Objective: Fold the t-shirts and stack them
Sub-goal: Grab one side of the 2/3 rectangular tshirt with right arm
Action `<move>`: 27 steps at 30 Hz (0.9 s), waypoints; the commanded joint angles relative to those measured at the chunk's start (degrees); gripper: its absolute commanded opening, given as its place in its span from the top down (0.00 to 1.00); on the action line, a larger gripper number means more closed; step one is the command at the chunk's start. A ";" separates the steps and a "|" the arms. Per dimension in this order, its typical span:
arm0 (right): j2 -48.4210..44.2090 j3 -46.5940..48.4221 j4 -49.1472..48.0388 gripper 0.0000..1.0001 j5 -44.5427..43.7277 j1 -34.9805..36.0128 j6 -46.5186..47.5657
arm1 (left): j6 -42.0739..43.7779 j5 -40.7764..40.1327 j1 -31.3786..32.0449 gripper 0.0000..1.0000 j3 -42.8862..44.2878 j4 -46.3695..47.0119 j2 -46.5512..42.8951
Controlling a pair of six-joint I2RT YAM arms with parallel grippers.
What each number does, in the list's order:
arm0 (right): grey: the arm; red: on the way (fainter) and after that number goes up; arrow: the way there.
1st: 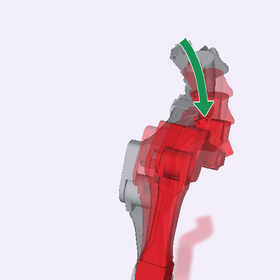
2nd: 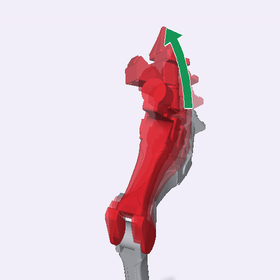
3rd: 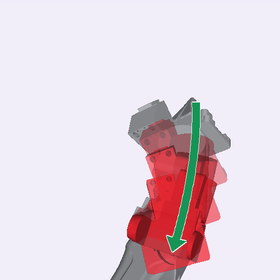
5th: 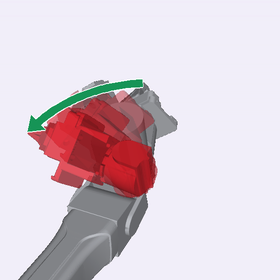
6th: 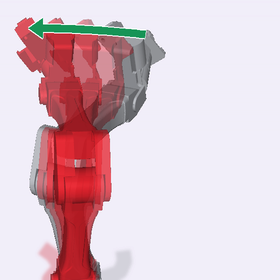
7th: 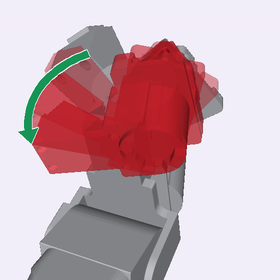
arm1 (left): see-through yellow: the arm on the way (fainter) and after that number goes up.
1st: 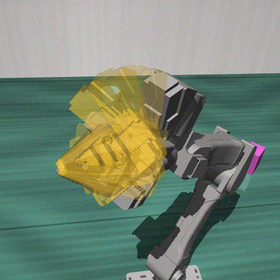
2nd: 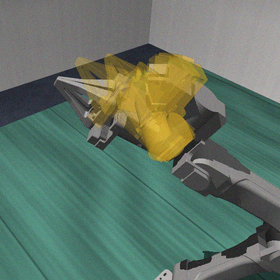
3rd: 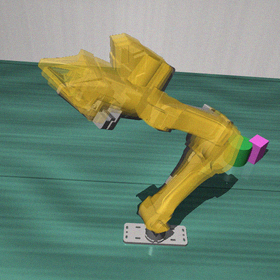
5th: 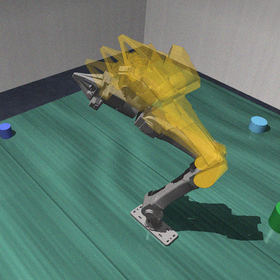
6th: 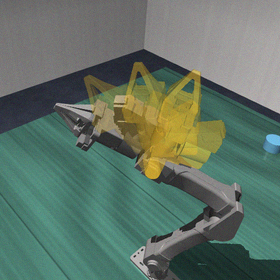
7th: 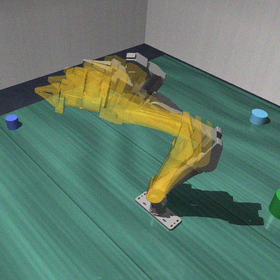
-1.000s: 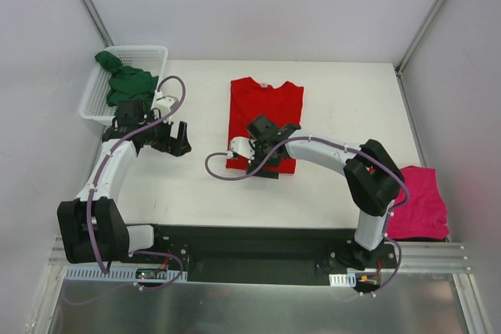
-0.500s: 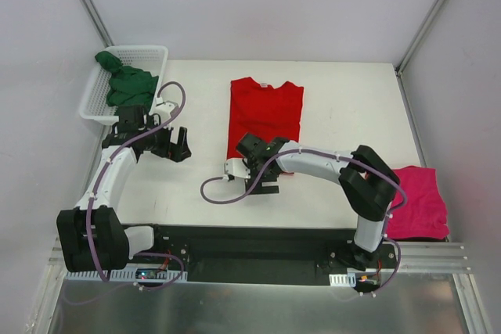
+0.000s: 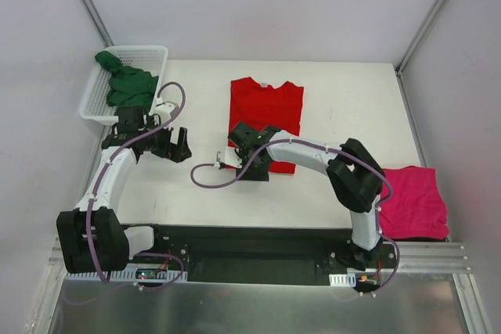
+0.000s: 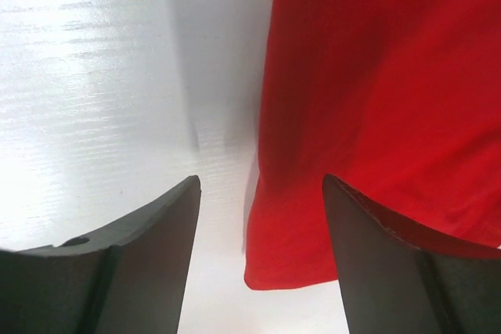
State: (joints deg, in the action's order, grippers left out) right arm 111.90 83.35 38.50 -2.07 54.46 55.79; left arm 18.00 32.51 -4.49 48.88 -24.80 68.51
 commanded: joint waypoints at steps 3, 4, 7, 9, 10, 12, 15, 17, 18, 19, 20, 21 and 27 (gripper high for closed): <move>-0.01 -0.03 2.54 0.33 1.54 -0.14 -0.86 | -0.16 2.12 -0.08 0.01 0.69 -0.69 -0.84; -0.01 -0.29 2.20 0.33 1.54 -0.31 -0.86 | -0.16 2.29 -0.08 0.01 0.69 -0.69 -0.83; 0.34 -0.21 1.58 0.33 1.54 -0.40 -0.95 | -0.16 2.56 -0.08 0.01 0.69 -0.78 -0.66; 0.34 0.41 1.23 0.34 1.54 -0.40 -1.21 | 0.02 2.47 -0.08 0.01 0.95 -0.78 -0.57; 0.43 0.23 0.44 0.34 1.63 -0.40 -1.30 | 0.02 2.56 -0.08 0.01 0.95 -0.78 -0.57; 0.78 0.58 -0.35 0.34 0.58 -0.40 -1.30 | -0.07 2.99 -0.08 0.01 1.21 -0.95 -0.48; 2.36 1.20 -0.62 0.34 -0.39 -0.67 -1.03 | -0.16 3.43 -0.08 0.01 1.48 -1.13 -0.48; 2.89 1.20 -1.23 0.34 -1.18 -0.67 -1.21 | -0.33 3.61 -0.17 0.01 1.48 -1.22 -0.66; 3.24 1.63 -1.67 0.34 -1.45 -0.75 -1.21 | -0.25 3.61 -0.08 0.01 1.39 -1.31 -0.75; 3.68 1.90 -1.76 0.34 -1.89 -0.76 -1.12 | -0.33 3.61 -0.08 0.01 1.22 -1.31 -0.75; 3.77 2.08 -2.02 0.34 -2.32 -0.76 -1.12 | -0.33 3.78 -0.08 0.01 1.04 -1.31 -0.83; 4.12 2.25 -2.29 0.34 -2.76 -0.76 -1.12 | -0.25 3.87 -0.08 0.01 1.13 -1.39 -0.92; 4.74 3.57 -2.56 0.34 -5.31 -1.55 -0.86 | -0.42 4.23 -0.08 0.01 0.78 -1.48 -1.19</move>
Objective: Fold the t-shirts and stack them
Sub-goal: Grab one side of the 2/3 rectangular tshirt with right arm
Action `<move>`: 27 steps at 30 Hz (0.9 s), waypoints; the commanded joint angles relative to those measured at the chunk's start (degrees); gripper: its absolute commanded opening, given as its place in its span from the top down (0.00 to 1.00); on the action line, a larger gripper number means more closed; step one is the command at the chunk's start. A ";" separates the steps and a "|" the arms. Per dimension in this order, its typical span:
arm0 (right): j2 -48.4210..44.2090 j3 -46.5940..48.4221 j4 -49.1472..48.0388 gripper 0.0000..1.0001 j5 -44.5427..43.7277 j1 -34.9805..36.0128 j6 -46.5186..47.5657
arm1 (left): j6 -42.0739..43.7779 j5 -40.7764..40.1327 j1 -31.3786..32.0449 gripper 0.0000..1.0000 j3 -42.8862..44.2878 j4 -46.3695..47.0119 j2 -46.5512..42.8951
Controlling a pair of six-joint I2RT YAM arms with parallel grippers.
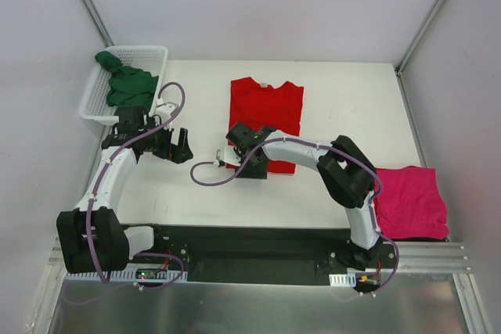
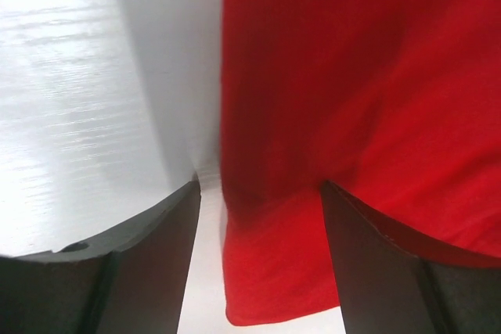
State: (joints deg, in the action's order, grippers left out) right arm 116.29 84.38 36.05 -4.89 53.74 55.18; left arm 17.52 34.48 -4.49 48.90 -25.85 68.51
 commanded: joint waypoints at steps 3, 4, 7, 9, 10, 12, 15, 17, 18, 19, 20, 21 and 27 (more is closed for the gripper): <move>-0.44 2.81 1.12 0.34 -3.20 -1.18 -0.60 | -0.20 3.05 -0.08 0.00 0.66 -0.43 -1.01; -0.97 2.46 1.12 0.34 -3.37 -1.26 -0.68 | -0.29 3.48 -0.17 0.01 0.67 -0.43 -0.92; -2.38 -0.18 -0.81 0.34 -4.78 -1.53 -0.25 | -0.12 4.19 0.01 0.01 0.84 -0.43 -0.48; -2.12 -0.36 -0.81 0.34 -5.22 -1.97 -0.60 | 0.06 4.02 0.01 0.01 1.02 -0.43 -0.22; -1.95 -0.36 -0.72 0.34 -4.79 -2.05 -0.68 | 0.23 4.02 0.01 0.01 1.02 -0.43 -0.22; -1.59 -0.18 -0.90 0.34 -4.43 -2.14 -1.21 | 0.41 4.10 0.01 0.01 0.93 -0.43 -0.13; -0.72 0.69 -0.72 0.34 -3.99 -2.06 -2.00 | 0.41 4.28 0.10 0.01 0.84 -0.43 -0.31; 0.08 1.49 0.06 0.34 -3.56 -1.97 -2.27 | 0.41 4.28 0.01 0.01 0.75 -0.35 -0.31; 0.16 2.10 0.33 0.34 -3.20 -1.97 -2.53 | 0.59 4.19 0.01 0.01 0.75 -0.43 -0.31; 0.25 2.45 0.59 0.34 -2.33 -1.71 -2.44 | 0.59 4.37 0.01 0.01 0.58 -0.43 -0.22; -0.01 2.63 0.86 0.34 -2.06 -1.44 -2.53 | 0.67 4.46 -0.08 0.01 0.49 -0.43 -0.31; -0.10 2.72 0.86 0.35 -1.10 -1.27 -2.62 | 0.85 4.46 -0.08 0.01 0.40 -0.43 -0.31; -1.59 2.19 0.77 0.34 2.33 -0.56 -2.36 | 1.03 4.63 0.01 0.01 0.49 -0.43 0.04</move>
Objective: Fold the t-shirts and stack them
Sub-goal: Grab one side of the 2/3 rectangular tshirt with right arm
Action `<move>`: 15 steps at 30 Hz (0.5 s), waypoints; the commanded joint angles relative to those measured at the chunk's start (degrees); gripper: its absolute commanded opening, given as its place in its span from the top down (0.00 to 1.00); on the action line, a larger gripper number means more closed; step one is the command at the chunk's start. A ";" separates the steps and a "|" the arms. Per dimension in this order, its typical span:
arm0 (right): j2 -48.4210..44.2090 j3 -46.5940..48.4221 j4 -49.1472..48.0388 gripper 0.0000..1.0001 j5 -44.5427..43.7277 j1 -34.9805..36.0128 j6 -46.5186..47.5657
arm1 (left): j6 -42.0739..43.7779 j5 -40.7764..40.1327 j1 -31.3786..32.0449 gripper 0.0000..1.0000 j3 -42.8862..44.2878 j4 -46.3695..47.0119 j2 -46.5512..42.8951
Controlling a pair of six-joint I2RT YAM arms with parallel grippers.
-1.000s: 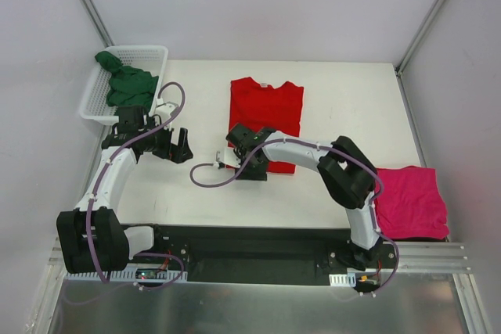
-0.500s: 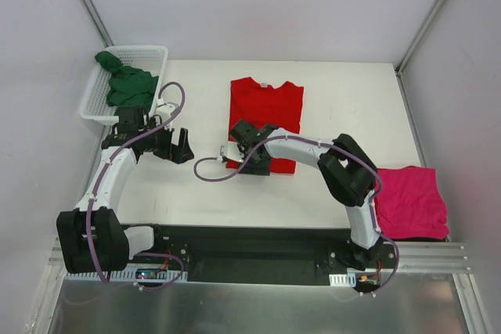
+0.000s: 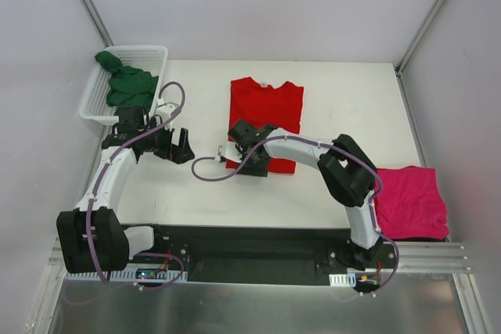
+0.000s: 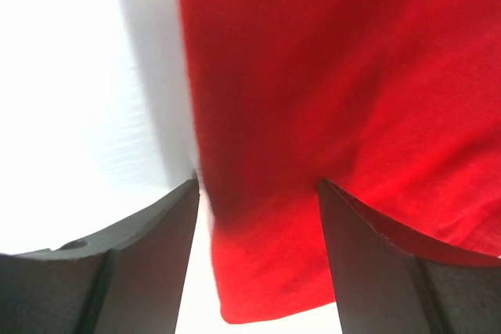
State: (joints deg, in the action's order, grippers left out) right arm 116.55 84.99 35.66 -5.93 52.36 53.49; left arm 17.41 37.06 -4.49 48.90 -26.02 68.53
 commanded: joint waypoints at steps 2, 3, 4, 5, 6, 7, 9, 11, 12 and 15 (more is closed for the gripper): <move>-1.85 1.49 0.90 0.34 3.47 0.73 -0.24 | 1.14 2.05 -0.08 0.01 0.58 -0.26 0.11; -1.33 1.75 0.90 0.34 3.30 0.81 -0.15 | 1.14 2.14 -0.08 0.01 0.66 -0.17 0.11; -0.89 1.84 0.99 0.35 2.34 0.90 0.03 | 1.14 2.23 0.01 0.01 0.67 -0.17 0.28; -0.45 2.11 1.08 0.35 1.72 0.99 0.29 | 1.05 2.40 0.01 0.01 0.67 -0.26 0.29; -0.01 2.20 1.08 0.35 1.28 0.90 0.38 | 1.05 2.40 -0.08 0.01 0.75 -0.17 0.37; 0.16 2.02 0.90 0.35 1.10 0.99 0.38 | 1.05 2.40 0.01 0.01 0.75 -0.17 0.37; 0.17 1.58 -0.41 0.35 0.32 0.90 0.64 | 0.96 2.40 0.01 0.01 0.75 -0.26 0.29; 0.87 1.84 -0.50 0.36 -0.48 0.99 0.47 | 0.96 2.58 0.01 0.01 0.67 -0.26 0.37; 1.30 2.28 -0.68 0.36 -1.26 0.90 0.56 | 0.96 2.67 -0.08 0.01 0.58 -0.26 0.29; 1.84 2.46 -1.12 0.36 -1.80 0.99 1.08 | 0.79 2.67 0.01 0.01 0.66 -0.26 0.46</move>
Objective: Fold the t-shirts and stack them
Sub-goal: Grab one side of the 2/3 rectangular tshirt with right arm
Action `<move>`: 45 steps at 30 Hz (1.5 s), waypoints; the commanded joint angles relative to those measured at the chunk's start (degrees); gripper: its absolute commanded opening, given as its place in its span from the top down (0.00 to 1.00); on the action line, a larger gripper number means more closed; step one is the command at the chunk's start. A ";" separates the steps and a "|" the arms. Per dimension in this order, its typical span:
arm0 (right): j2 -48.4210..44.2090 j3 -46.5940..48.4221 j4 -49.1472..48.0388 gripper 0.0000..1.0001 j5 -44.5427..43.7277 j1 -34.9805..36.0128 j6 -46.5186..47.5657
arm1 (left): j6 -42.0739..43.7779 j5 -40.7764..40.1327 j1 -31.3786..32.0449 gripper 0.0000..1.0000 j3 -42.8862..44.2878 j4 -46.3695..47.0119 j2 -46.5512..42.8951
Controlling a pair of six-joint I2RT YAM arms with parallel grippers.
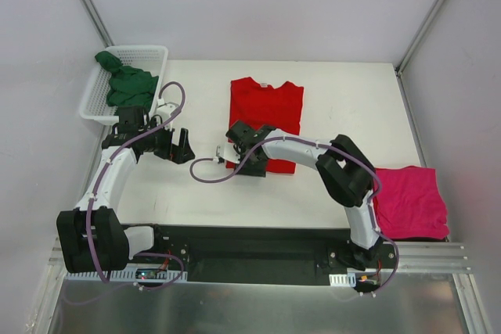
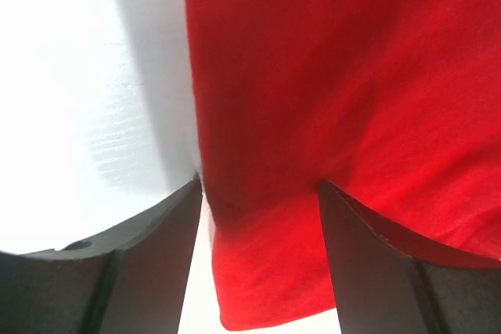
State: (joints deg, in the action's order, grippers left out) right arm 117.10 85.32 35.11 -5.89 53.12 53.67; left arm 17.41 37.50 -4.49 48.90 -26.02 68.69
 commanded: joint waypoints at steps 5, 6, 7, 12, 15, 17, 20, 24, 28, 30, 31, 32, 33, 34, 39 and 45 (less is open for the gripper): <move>2.08 2.57 0.30 0.49 -1.32 0.23 0.82 | 0.78 2.32 0.01 0.01 0.84 -0.17 0.40; 1.99 2.49 0.48 0.52 -1.14 0.23 0.91 | 0.78 2.32 0.01 0.01 0.93 -0.17 0.40; 1.91 2.14 0.57 0.55 -1.05 0.23 0.91 | 0.78 2.23 -0.08 0.01 0.93 -0.17 0.40; 1.47 0.82 0.66 0.68 -0.88 0.31 0.74 | 0.78 2.32 0.01 0.01 0.84 -0.17 0.40; 1.20 0.20 1.71 0.87 -0.09 0.49 0.73 | 0.96 2.41 0.01 0.01 0.93 -0.17 0.48; 1.03 -0.15 3.03 0.99 0.35 0.66 0.56 | 1.05 2.32 0.01 0.01 1.10 -0.17 0.48; -0.20 -0.59 4.96 0.99 1.84 1.10 0.12 | 1.22 2.41 0.01 0.01 1.46 -0.17 0.84; -3.62 -2.52 7.51 0.99 5.26 2.50 -1.54 | 1.31 0.91 0.01 0.01 2.33 0.01 2.06; -8.72 -6.03 9.97 0.99 8.26 5.14 -3.04 | 2.37 -0.23 0.01 0.01 3.30 0.36 3.56; -11.36 -7.18 10.59 0.99 9.22 6.81 -3.66 | 2.02 0.56 0.01 0.01 4.26 0.62 4.61; -12.15 -8.14 11.20 0.99 9.58 7.43 -4.53 | 1.49 0.65 0.01 0.01 4.70 0.79 4.96; -12.85 -8.41 11.55 0.99 10.10 7.96 -5.06 | 1.23 0.56 0.01 0.01 5.06 0.97 5.31; -13.99 -8.76 11.90 0.99 10.89 8.74 -5.68 | 0.88 0.47 0.01 0.01 5.93 1.06 6.10; -14.61 -8.94 12.52 0.99 11.34 9.19 -6.90 | 0.44 0.39 0.01 0.01 6.20 1.23 6.46; -16.99 -9.47 13.14 0.99 11.87 11.82 -8.84 | 0.08 0.65 0.10 0.01 7.87 1.41 7.78; -19.18 -7.19 16.47 0.99 11.34 12.27 -7.01 | 0.61 0.30 0.54 0.01 8.58 1.32 7.52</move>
State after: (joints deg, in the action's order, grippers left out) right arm 101.86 76.16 47.16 4.32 65.10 46.59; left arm 17.41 37.04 -4.47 55.40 -25.26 76.49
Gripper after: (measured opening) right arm 0.040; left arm 0.993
